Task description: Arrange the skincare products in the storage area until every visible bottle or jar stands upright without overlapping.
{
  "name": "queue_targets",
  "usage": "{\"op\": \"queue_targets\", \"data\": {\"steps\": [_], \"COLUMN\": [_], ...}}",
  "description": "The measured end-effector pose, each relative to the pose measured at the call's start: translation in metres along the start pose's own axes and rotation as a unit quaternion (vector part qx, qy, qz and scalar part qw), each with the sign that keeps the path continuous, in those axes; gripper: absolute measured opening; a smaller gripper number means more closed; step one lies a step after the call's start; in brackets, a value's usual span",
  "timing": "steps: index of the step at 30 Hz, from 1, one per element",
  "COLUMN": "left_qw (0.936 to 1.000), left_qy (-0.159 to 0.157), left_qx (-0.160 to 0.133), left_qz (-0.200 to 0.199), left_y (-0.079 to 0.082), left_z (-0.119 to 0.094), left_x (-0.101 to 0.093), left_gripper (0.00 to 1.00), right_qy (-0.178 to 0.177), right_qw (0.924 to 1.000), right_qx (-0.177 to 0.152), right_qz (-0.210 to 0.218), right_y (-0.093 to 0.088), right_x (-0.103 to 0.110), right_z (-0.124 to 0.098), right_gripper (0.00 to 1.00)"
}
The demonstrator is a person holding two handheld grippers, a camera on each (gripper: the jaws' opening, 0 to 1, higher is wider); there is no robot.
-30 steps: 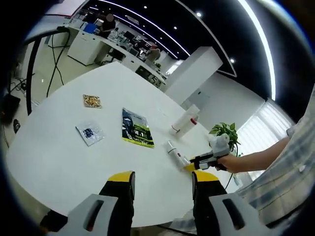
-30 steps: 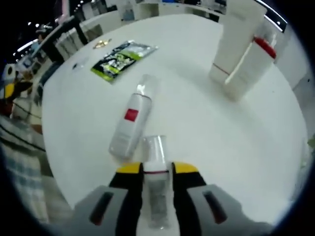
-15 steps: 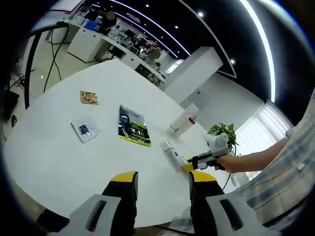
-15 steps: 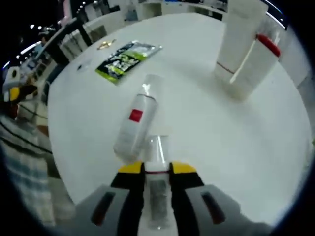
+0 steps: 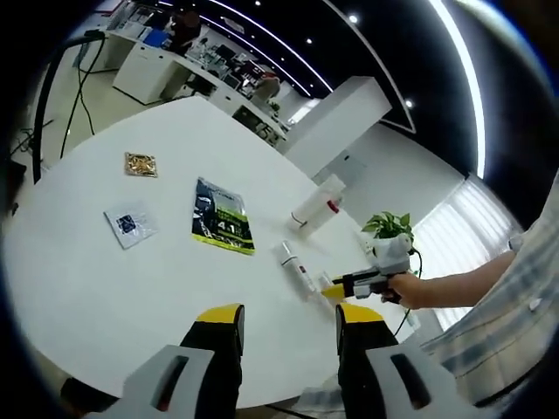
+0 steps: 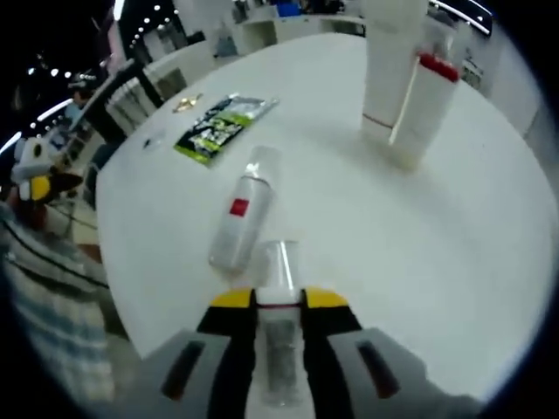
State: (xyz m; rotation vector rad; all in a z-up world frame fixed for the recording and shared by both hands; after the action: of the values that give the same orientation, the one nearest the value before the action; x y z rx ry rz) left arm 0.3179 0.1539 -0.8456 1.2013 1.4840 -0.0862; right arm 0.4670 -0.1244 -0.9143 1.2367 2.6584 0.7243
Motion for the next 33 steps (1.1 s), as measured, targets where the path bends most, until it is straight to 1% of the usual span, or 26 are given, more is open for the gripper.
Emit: {"op": "queue_targets", "data": {"steps": [4, 8, 13, 15, 19, 22, 25, 30, 31, 33], "left_qw": [1.0, 1.0, 0.9999, 0.9999, 0.9999, 0.9999, 0.9999, 0.9998, 0.9998, 0.9998], "left_qy": [-0.003, -0.001, 0.006, 0.008, 0.009, 0.009, 0.008, 0.01, 0.01, 0.01], "left_qx": [0.008, 0.009, 0.0, -0.002, 0.002, 0.008, 0.011, 0.014, 0.015, 0.014], "left_qz": [0.003, -0.003, -0.01, -0.011, -0.01, -0.009, -0.01, -0.01, -0.01, -0.01], "left_y": [-0.004, -0.008, -0.009, -0.009, -0.012, -0.016, -0.019, -0.02, -0.02, -0.02], "left_z": [0.001, 0.0, -0.005, -0.007, -0.008, -0.008, -0.009, -0.009, -0.009, -0.009], "left_x": [-0.003, -0.002, 0.0, 0.001, 0.0, -0.001, -0.002, -0.003, -0.003, -0.004], "left_gripper": [0.43, 0.43, 0.43, 0.43, 0.43, 0.43, 0.43, 0.43, 0.43, 0.43], "right_qy": [0.004, 0.014, 0.019, 0.025, 0.036, 0.041, 0.052, 0.068, 0.078, 0.084], "right_qw": [0.9999, 0.9994, 0.9969, 0.995, 0.9913, 0.9899, 0.9867, 0.9837, 0.9815, 0.9799], "right_qx": [-0.009, -0.015, -0.043, -0.059, -0.088, -0.098, -0.114, -0.133, -0.14, -0.15], "right_qz": [0.014, 0.027, 0.062, 0.077, 0.091, 0.094, 0.104, 0.101, 0.106, 0.102], "right_y": [0.0, -0.001, 0.002, 0.007, 0.018, 0.023, 0.03, 0.04, 0.043, 0.049], "right_x": [0.002, 0.005, 0.005, 0.006, 0.011, 0.016, 0.022, 0.032, 0.035, 0.039], "right_z": [-0.002, -0.004, -0.011, -0.015, -0.02, -0.021, -0.021, -0.025, -0.026, -0.029], "right_gripper": [0.17, 0.17, 0.17, 0.17, 0.17, 0.17, 0.17, 0.17, 0.17, 0.17]}}
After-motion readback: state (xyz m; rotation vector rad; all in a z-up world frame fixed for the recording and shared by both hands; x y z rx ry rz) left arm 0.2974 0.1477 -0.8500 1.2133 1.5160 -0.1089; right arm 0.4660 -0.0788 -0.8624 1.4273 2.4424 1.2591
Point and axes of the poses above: the point that each gripper's makers call its tool centre point, and the gripper's own axes: z roughly forward along the fingers, x roughly to its left, y roughly out of its top, the point moved 5 cm from there along -z, roughly backward along the fingers, and after that the axes turned 5 degrees about -y, right-handed, at the moved point
